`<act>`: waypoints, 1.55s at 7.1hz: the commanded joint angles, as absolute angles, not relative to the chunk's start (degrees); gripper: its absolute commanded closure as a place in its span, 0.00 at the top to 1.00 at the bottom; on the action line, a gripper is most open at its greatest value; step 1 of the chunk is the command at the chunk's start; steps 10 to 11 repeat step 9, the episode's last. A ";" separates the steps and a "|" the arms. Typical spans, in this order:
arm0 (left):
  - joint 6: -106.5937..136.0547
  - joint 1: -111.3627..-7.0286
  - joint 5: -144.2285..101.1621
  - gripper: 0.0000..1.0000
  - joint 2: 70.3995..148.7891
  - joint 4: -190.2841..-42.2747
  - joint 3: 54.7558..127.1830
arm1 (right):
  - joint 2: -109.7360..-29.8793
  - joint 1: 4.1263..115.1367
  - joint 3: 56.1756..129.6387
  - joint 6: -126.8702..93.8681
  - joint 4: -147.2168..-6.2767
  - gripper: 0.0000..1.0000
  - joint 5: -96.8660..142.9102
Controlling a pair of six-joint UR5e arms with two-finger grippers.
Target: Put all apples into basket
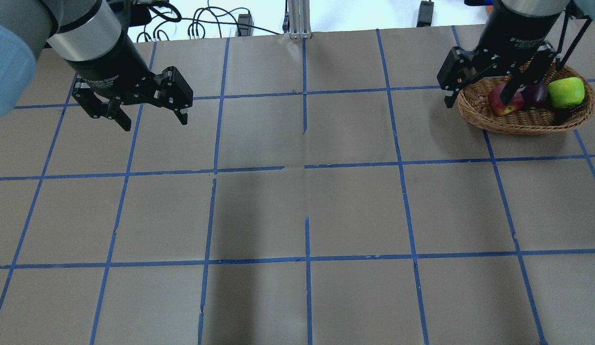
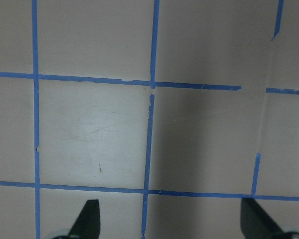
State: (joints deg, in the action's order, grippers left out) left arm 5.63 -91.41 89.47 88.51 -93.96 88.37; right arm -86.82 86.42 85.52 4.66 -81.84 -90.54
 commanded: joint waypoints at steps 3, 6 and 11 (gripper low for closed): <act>5.62 -91.41 89.47 1.00 88.42 -93.96 88.42 | -89.91 90.35 87.27 0.09 -82.79 1.00 -88.50; 5.62 -91.41 89.38 1.00 88.42 -93.78 88.50 | -89.56 90.00 87.71 0.18 -81.04 1.00 -88.94; 5.62 -91.49 89.30 1.00 88.51 -93.78 88.33 | -89.56 90.18 87.71 0.09 -80.69 1.00 -88.95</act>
